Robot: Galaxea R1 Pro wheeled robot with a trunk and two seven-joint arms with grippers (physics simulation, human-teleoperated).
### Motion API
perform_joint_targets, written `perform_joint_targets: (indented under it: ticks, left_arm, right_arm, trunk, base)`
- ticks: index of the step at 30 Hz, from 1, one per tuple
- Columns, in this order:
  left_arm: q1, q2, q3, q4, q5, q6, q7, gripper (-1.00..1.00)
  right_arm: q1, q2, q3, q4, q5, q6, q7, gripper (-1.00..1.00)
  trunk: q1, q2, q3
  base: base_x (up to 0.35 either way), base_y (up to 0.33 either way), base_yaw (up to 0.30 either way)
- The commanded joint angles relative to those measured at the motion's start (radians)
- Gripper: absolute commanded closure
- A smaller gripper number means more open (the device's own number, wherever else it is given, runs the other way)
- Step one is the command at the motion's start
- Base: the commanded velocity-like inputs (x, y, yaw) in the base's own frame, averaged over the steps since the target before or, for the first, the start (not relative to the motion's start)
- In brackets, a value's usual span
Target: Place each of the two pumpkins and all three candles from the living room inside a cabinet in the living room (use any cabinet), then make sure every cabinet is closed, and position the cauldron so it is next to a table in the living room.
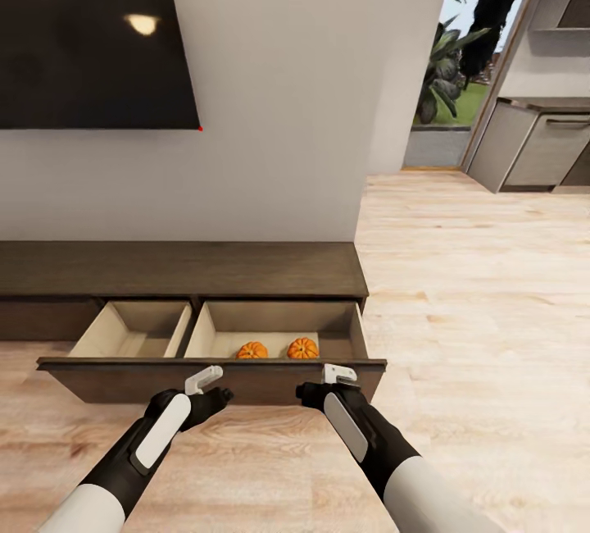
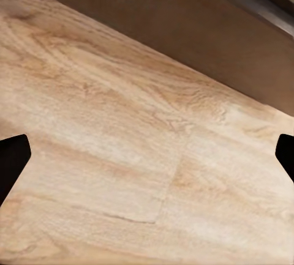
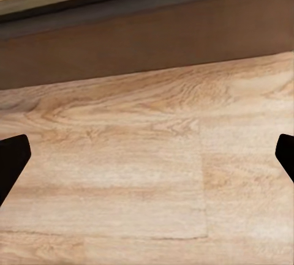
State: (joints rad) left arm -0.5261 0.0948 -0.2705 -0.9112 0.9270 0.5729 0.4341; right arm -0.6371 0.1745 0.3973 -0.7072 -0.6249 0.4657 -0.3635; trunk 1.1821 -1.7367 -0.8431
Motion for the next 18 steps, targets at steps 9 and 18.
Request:
perform_joint_targets:
  ticks: [9, 18]
  left_arm:
    - [0.000, -0.001, -0.001, 0.000, -0.004, -0.004, 0.001, -1.00]
    - [0.000, -0.003, -0.011, 0.010, -0.009, -0.035, 0.001, -1.00]
  right_arm:
    - [0.000, 0.000, 0.000, 0.003, -0.001, 0.000, 0.002, -1.00]
    - [0.000, 0.000, 0.002, 0.025, 0.014, -0.044, 0.003, -1.00]
  trunk:
    - [0.035, -0.063, -0.028]
    - [0.069, -0.126, -0.056]
  base:
    - [-0.001, 0.000, 0.000]
    - [0.000, 0.000, 0.000]
